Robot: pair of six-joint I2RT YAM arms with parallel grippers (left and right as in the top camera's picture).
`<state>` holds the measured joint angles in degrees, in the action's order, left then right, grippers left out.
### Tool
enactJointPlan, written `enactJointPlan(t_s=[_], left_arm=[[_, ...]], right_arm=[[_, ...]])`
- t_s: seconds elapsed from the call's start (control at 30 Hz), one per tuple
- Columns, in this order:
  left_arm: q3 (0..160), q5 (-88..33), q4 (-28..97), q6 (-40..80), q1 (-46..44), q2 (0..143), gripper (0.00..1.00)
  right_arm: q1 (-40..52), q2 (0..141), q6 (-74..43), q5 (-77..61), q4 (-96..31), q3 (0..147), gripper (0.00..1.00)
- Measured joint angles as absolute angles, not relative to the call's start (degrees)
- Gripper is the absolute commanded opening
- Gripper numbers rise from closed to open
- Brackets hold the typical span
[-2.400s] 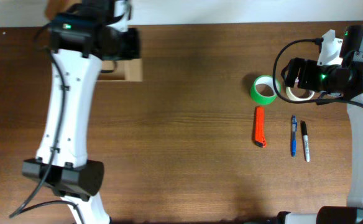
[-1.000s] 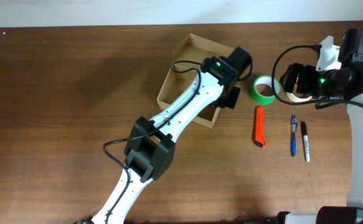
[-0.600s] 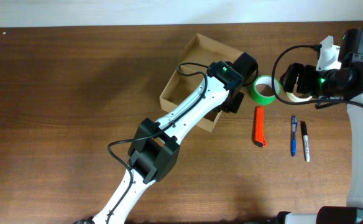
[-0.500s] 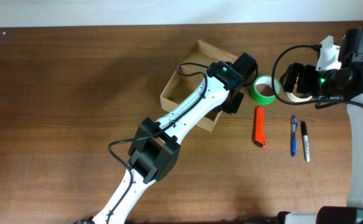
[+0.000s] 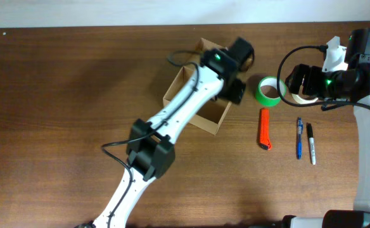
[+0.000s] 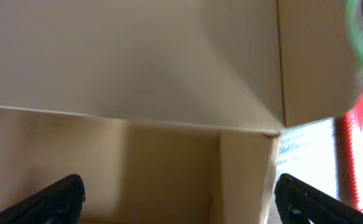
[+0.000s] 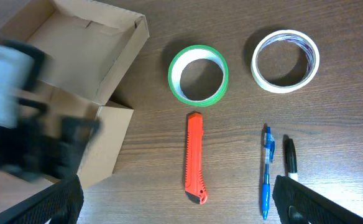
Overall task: Pack container
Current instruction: 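Drag the box with the left gripper to the table center, then release the box and retract the left arm to the left side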
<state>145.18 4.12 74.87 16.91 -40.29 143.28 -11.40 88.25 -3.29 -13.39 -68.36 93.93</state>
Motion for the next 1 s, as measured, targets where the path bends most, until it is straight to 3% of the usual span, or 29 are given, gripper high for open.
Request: enactJointPlan(t_s=[0.43, 1.0], left_arm=[[178.43, 9.91, 96.27, 14.70, -29.58, 142.76, 0.98], [175.33, 11.29, 96.42, 5.21, 1.65, 123.50, 0.97]], right_arm=[[-11.40, 88.25, -3.29, -13.39, -68.31, 93.97, 0.99], [-11.40, 88.25, -3.20, -9.67, -70.57, 95.00, 0.99]])
